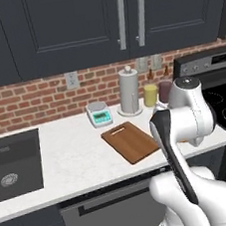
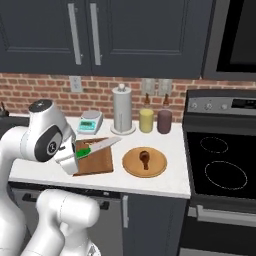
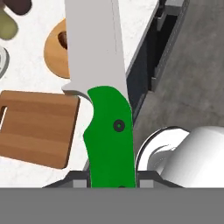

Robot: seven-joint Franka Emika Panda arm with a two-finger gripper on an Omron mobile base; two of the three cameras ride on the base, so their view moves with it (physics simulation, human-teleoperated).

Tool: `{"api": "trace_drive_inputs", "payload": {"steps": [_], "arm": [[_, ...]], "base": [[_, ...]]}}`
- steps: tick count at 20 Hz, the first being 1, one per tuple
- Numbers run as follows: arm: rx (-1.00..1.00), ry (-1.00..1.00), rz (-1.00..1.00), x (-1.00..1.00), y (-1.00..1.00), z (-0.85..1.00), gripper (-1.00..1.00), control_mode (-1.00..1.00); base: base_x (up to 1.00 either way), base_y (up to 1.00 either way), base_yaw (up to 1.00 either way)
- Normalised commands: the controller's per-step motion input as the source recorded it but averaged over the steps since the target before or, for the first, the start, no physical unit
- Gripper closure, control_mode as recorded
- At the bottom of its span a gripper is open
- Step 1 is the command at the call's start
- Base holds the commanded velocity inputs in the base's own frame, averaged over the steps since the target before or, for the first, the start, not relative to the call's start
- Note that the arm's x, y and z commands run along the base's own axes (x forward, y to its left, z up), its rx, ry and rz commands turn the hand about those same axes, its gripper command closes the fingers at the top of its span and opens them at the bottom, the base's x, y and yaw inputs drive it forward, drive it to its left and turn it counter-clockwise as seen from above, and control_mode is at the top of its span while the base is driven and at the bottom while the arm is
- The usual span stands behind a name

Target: Pick up the knife from the drawer and place it on the cutting board. Then place the meat from the plate to the cutting board.

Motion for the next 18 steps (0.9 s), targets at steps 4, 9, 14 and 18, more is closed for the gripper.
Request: {"api": "trace_drive_inputs", "payload": {"steps": [4, 9, 14, 18], "arm": [[0.0, 0.0, 0.0, 0.0, 0.0, 0.0, 1.0, 1.0], [0.0, 0.0, 0.0, 0.0, 0.0, 0.0, 1.0, 1.0], [0.0, 0.03, 0.13, 0.29, 0.0, -0.2, 1.0, -1.0], [0.0, 0.08, 0.16, 0.12, 0.0, -0.36, 1.0, -1.0]], "base": [[0.5, -0.34, 0.09], [0.41, -0.17, 0.12], [0.0, 0.0, 0.0], [0.0, 0.0, 0.0]]}}
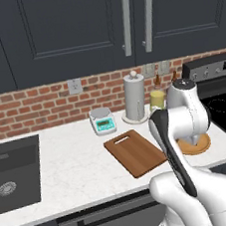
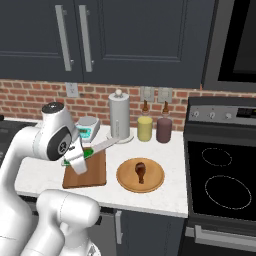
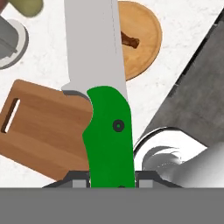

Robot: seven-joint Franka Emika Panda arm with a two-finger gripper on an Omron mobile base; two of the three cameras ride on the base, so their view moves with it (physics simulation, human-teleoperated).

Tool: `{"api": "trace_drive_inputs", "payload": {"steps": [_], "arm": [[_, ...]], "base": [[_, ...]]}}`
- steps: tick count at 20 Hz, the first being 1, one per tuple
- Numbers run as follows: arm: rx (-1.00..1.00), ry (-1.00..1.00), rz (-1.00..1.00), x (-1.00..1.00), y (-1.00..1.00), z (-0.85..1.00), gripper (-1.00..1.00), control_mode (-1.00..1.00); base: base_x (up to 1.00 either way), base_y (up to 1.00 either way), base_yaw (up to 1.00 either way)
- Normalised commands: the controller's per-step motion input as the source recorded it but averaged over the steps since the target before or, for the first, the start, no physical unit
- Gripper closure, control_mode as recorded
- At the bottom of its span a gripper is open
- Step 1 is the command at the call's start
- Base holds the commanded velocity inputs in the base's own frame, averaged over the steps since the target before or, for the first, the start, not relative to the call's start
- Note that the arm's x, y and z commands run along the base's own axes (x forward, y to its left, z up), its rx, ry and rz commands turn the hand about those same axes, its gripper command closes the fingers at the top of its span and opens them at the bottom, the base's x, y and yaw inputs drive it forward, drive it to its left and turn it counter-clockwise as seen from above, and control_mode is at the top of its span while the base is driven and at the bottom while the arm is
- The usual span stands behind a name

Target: Pick up the knife from the drawer and place it on the cutting board. Then place the meat from the plate to the cutting board.

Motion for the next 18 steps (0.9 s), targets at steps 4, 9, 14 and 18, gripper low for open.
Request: {"api": "trace_drive_inputs", "payload": {"steps": [4, 9, 14, 18], "arm": [[-0.01, 0.1, 0.1, 0.04, 0.29, -0.33, 1.0, -1.0], [0.0, 0.06, 0.0, 0.27, 0.6, -0.2, 1.0, -1.0], [0.0, 0.04, 0.0, 0.38, 0.56, -0.1, 1.0, -1.0], [0.0, 0.04, 0.0, 0.48, 0.33, -0.17, 1.0, -1.0]], "base": [[0.0, 0.0, 0.0], [0.0, 0.0, 0.0], [0.0, 0.0, 0.0], [0.0, 0.0, 0.0]]}}
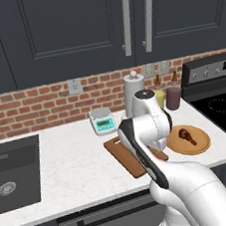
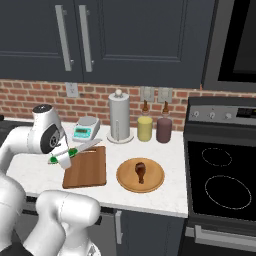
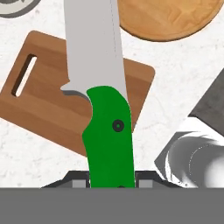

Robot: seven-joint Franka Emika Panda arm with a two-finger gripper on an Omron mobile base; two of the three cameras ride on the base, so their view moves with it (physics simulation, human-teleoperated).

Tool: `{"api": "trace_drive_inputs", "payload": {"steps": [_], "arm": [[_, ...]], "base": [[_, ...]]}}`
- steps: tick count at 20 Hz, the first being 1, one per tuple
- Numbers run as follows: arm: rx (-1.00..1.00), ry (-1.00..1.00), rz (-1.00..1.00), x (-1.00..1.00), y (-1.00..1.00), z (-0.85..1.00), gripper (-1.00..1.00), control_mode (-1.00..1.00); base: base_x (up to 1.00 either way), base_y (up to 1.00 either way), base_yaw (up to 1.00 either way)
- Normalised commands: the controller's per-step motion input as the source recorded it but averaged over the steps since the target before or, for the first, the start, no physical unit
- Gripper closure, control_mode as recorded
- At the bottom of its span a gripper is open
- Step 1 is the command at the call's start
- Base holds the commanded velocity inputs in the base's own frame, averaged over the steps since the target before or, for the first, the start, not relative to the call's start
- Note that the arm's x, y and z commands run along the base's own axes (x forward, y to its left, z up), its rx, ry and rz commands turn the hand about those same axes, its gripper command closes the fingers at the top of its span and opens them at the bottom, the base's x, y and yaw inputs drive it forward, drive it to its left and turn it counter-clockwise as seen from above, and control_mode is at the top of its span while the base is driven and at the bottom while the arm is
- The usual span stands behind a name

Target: Pick up the knife from the drawer and place it on the cutting board. Then place the meat from the plate to the cutting board.

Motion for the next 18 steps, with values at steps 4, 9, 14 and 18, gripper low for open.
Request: {"api": "trace_drive_inputs", "payload": {"steps": [4, 9, 14, 18], "arm": [[0.0, 0.03, 0.0, 0.49, 0.25, -0.24, 1.0, -1.0], [0.0, 0.02, 0.0, 0.41, 0.03, -0.23, 1.0, -1.0], [0.0, 0.0, 0.0, 0.26, 0.0, -0.3, 1.0, -1.0], [0.0, 0.0, 0.0, 0.26, 0.0, -0.41, 1.0, -1.0]], "base": [[0.0, 0.0, 0.0], [0.0, 0.0, 0.0], [0.0, 0.0, 0.0], [0.0, 0.0, 0.0]]}}
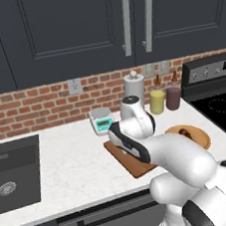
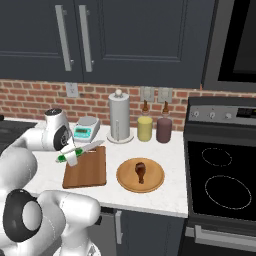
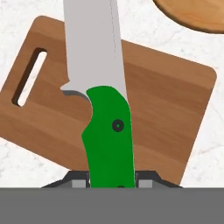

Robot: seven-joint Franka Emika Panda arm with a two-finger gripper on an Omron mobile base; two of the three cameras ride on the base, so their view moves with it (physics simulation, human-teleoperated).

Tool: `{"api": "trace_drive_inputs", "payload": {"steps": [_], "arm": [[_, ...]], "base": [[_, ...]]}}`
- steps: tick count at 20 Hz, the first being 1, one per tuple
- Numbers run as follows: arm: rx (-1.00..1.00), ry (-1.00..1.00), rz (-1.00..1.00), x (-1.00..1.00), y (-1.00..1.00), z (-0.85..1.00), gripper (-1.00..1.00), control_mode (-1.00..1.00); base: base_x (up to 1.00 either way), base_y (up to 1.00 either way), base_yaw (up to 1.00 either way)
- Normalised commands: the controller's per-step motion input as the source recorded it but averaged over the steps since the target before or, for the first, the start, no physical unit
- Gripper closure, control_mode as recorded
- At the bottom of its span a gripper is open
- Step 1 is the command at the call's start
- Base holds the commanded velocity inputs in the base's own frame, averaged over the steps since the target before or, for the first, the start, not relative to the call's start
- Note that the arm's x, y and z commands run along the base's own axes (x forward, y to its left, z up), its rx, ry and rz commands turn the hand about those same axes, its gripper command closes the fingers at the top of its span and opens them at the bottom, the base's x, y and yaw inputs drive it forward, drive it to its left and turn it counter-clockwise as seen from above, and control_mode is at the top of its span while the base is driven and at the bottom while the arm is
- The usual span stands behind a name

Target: Pick up the knife from the drawer and place it on the cutting board. Then place the meat from the plate to the cutting board.

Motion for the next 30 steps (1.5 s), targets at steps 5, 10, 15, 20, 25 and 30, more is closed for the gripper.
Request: {"api": "trace_drive_inputs", "payload": {"steps": [5, 10, 15, 20, 25, 30], "arm": [[0.0, 0.0, 0.0, 0.24, 0.0, -0.38, 1.0, -1.0], [0.0, 0.0, 0.0, 0.21, 0.0, -0.29, 1.0, -1.0], [0.0, 0.0, 0.0, 0.3, 0.0, -0.29, 1.0, -1.0], [0.0, 0.0, 0.0, 0.33, 0.01, -0.29, 1.0, -1.0], [0.0, 0.0, 0.0, 0.29, 0.1, -0.21, -1.0, -1.0], [0.0, 0.0, 0.0, 0.21, 0.28, -0.1, -1.0, -1.0]], "base": [[0.0, 0.0, 0.0], [0.0, 0.0, 0.0], [0.0, 0.0, 0.0], [0.0, 0.0, 0.0], [0.0, 0.0, 0.0], [0.0, 0.0, 0.0]]}}
